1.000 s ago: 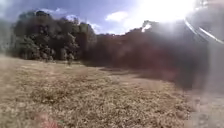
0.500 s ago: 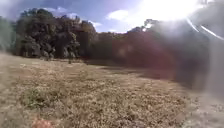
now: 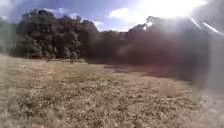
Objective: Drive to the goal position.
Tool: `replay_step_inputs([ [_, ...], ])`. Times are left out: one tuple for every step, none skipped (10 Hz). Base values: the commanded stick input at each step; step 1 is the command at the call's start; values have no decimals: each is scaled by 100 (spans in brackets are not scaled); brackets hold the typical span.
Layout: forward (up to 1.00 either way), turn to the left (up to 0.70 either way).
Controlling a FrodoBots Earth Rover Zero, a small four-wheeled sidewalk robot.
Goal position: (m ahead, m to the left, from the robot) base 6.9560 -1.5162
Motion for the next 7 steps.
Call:
replay_step_inputs([
  [70,0],
  [70,0],
  [70,0],
  [70,0],
  [70,35],
  [70,35],
  [70,35],
])
